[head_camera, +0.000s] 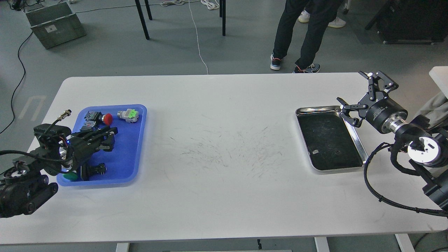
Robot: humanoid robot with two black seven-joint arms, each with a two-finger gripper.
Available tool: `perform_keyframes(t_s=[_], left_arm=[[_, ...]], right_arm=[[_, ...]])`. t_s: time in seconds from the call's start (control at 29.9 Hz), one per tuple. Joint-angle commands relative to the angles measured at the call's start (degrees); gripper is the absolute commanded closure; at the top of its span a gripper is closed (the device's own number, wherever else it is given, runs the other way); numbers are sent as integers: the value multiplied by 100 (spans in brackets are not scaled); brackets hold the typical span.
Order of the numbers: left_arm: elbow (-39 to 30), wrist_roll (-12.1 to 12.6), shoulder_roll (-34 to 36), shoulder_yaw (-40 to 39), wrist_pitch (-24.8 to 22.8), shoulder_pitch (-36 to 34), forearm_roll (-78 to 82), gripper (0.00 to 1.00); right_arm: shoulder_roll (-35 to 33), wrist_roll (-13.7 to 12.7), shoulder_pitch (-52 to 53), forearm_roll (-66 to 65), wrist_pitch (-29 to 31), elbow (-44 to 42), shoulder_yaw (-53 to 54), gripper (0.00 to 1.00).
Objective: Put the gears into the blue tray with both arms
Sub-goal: 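Carry the black part into the blue tray and release it, then raise the left gripper away from the blue tray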
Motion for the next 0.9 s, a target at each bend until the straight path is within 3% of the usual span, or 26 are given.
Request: perform_keyframes(t_s=[0.0,0.1,0.23,0.33,0.6,0.74,0.87], left_arm=[[37,-21,-17,-5,0,-1,-6,63],[46,-21,-8,-5,0,-1,-7,53],[46,-56,-8,-5,9,-9,-173,20],[37,-100,-8,-14,53,-44,-506,9],[-25,-131,62,-102,132,-641,-1744,3],[-25,-82,45,-102,97,-1133,-3797,3],[-7,207,1,-111,-8,-1547,-6198,3]], right_arm=[[0,0,0,0,0,-8,7,6],[-9,0,-9,0,0,-8,7,6],[0,0,-9,0,0,-8,7,6],[0,0,-9,0,0,0,16,6],[-44,0,44,0,-9,211,25,6],[-114,-9,79,0,-9,413,7,6],[-333,-17,193,-70,-9,677,-37,6]])
